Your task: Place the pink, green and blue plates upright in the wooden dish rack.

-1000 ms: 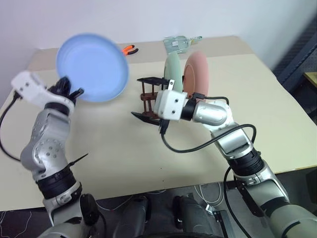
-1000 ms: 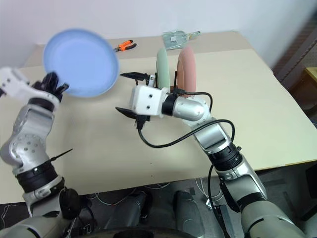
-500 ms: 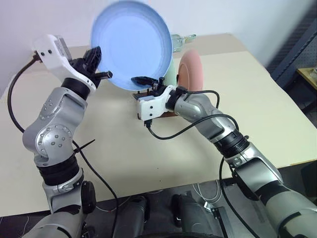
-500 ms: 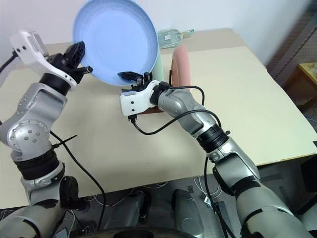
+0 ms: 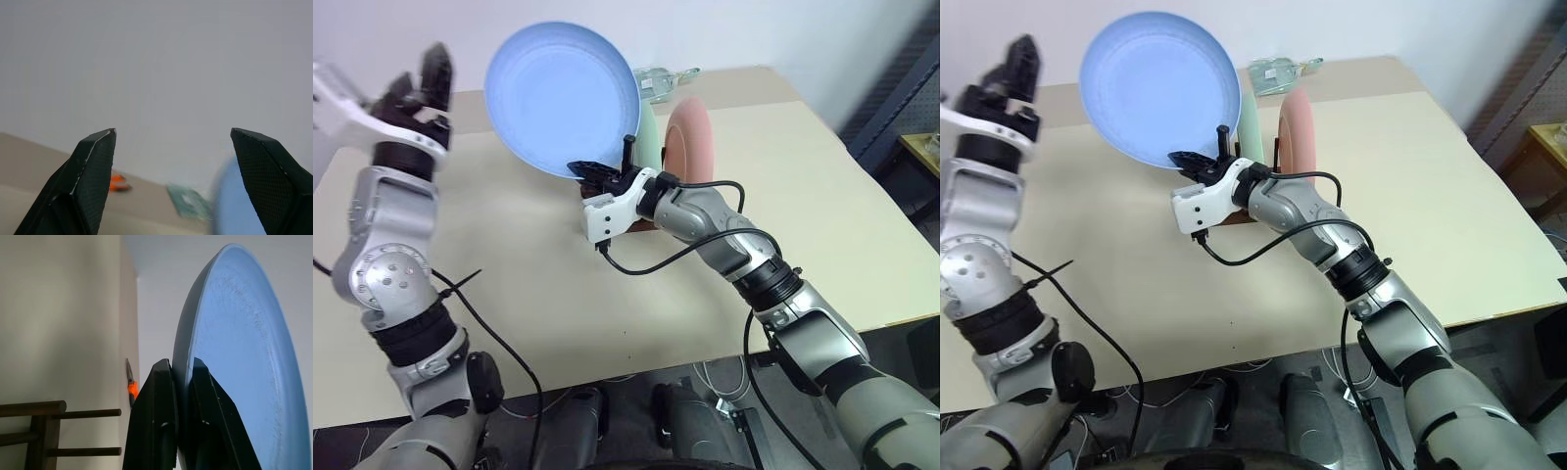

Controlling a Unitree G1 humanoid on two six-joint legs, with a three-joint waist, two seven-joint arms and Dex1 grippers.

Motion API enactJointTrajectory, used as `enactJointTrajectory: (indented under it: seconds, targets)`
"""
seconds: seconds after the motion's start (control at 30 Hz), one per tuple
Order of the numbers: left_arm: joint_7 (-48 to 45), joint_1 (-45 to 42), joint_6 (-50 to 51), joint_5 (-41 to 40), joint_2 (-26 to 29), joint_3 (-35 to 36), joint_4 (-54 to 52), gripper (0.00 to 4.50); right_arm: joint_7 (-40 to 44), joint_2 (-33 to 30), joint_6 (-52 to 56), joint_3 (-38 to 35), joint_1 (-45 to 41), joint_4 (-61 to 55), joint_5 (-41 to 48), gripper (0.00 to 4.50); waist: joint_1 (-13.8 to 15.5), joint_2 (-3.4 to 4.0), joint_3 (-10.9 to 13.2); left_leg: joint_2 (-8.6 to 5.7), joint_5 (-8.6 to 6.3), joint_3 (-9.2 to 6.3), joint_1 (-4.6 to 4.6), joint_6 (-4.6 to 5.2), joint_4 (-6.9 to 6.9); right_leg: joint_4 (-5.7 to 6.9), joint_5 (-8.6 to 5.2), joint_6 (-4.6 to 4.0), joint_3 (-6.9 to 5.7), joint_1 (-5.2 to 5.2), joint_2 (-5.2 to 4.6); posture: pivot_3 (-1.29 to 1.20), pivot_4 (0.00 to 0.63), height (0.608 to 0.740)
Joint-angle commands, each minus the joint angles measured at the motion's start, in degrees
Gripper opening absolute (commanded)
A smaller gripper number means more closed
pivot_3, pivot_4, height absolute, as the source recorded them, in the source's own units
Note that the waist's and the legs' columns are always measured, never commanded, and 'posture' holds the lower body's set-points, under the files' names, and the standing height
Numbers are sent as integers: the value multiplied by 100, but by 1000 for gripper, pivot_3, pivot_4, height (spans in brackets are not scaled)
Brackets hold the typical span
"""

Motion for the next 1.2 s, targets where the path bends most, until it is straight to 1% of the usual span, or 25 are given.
enactJointTrajectory:
  seconds: [0.03, 0.1, 0.2, 0.27, 0.33, 0.43, 0.5, 0.6, 0.7, 1.03, 1.2]
  targets:
    - [-310, 671, -473, 888, 428, -109, 225, 3954, -201, 181, -31, -694, -267, -402, 716, 0, 9, 0, 0, 0, 0, 0, 0, 0, 0, 0, 0, 0, 0, 0, 0, 0, 150, 729]
    - [-617, 1238, -695, 1384, 594, -486, 305, 3954, -37, 446, 171, -1165, -177, -682, 1667, 0, 17, 1, 0, -1, 0, 0, 0, 1, -1, 0, 0, 0, 1, 0, 0, 0, 150, 729]
    - [-1078, 1994, -1084, 2108, 682, -1242, 309, 3954, 562, 911, 963, -1825, 94, -1579, 3697, 0, 49, 0, 0, -1, -3, -8, -1, 5, 1, -3, 0, 0, 0, 7, -2, 0, 150, 729]
    - [-1241, 2365, -1343, 2444, 496, -1752, 259, 3954, 728, 1223, 2283, -2261, 342, -2425, 5376, 0, 60, 0, 0, -2, -22, -14, 0, 36, 2, -5, 0, -1, -2, 14, -4, 0, 150, 729]
    - [-1370, 2615, -1636, 2724, 306, -2145, 266, 3954, 660, 1380, 3510, -2534, 585, -3068, 6740, 0, 65, 0, -2, -1, -32, -18, 1, 51, 6, -5, 0, -1, -3, 18, -6, 0, 150, 729]
    - [-1523, 2853, -2072, 2997, 12, -2503, 477, 3954, 228, 1630, 4621, -2657, 964, -3582, 7972, 0, 34, 3, -1, 1, -35, -17, 4, 50, 1, -4, 0, -5, -1, 15, -6, 0, 150, 729]
    - [-1618, 2973, -2267, 3104, -158, -2664, 640, 3954, -107, 1818, 5082, -2551, 1186, -3689, 8247, 0, 1, 13, -1, 5, -34, -10, 3, 52, -6, 2, -1, -12, 4, 1, -6, 0, 150, 729]
    - [-1719, 3041, -2415, 3184, -334, -2787, 757, 3954, -505, 2069, 5452, -2516, 1349, -3572, 8397, 0, -10, 28, -6, 10, -31, 4, 2, 52, -21, 7, -3, -17, 10, -16, -5, 0, 150, 729]
    - [-1790, 3082, -2489, 3245, -411, -2826, 834, 3954, -683, 2216, 5693, -2560, 1361, -3442, 8534, 0, 13, 28, -6, 10, -31, 5, 0, 52, -19, 6, -3, -17, 10, -16, -6, 0, 150, 729]
    - [-1993, 3186, -2567, 3404, -440, -2829, 772, 3954, -1151, 2335, 5972, -2821, 1139, -2980, 8594, 0, 18, 28, -6, 10, -32, 3, 0, 53, -7, 5, -2, -15, 1, -8, -7, 0, 150, 729]
    - [-2061, 3183, -2533, 3424, -483, -2889, 705, 3954, -1436, 2411, 5858, -2866, 1015, -2679, 8325, 0, 16, 28, -6, 10, -31, 3, 0, 53, -8, 5, -2, -15, 1, -9, -6, 0, 150, 729]
